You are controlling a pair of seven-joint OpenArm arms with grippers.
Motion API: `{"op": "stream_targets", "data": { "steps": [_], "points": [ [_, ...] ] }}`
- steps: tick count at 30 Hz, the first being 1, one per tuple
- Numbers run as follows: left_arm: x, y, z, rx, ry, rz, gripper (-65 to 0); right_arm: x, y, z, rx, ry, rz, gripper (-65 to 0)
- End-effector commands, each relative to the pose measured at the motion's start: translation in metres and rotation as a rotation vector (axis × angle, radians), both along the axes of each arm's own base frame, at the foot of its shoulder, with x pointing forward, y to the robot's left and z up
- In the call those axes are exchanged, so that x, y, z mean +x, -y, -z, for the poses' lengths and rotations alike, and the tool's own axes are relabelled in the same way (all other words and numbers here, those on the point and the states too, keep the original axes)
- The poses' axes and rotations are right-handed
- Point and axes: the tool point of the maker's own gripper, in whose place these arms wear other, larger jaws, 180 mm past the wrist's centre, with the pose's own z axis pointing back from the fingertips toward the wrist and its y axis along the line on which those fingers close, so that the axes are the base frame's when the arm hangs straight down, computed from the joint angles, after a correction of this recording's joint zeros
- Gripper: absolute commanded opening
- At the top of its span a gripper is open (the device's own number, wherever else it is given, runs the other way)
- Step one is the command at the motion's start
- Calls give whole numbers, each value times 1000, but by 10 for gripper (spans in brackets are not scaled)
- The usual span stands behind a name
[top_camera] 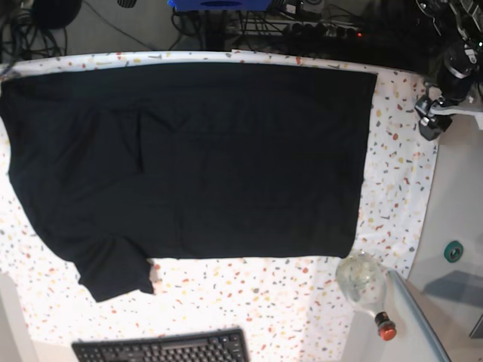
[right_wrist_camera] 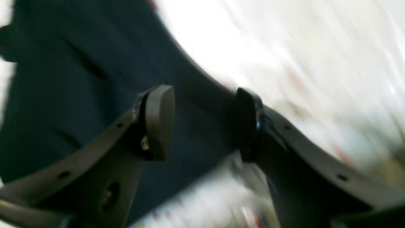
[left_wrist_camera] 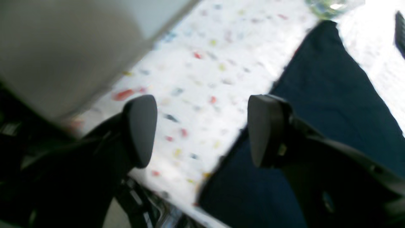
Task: Layout the t-shirt on the table in an organized manner, then fold the t-shirt properly
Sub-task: 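Release the shirt and move the right gripper to the sleeve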
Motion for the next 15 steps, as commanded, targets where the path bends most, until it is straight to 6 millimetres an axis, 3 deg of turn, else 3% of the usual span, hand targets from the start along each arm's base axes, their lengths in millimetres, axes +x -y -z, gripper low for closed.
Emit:
{"op": "stream_targets", "data": {
  "steps": [1,3,4,5,7,8,10,15],
  "points": [
    [13,6,-11,16,42,42,-227,28,11,-22,-41,83,-17,-351],
    [25,35,-3,-19,36,120,-276,67,10,-27,-38,130,-46,-359],
    [28,51,4,-44,26,158,-336,86,7,-28,-27,148,-61,-381],
    [31,65,9,-63,20,189,-402,98,6,-26,-11,156,-64,-411],
    [36,91,20,-104,5,247,-592,122,8,-19,32,156,-40,-500],
    [35,101,26,-127,-6,262,-650,130,10,-14,53,148,-16,-545],
    [34,108,34,-154,-14,250,-650,143,16,-4,51,126,4,-650],
    [31,109,39,-167,-26,242,-650,169,15,20,-150,64,-66,-650]
  ]
}}
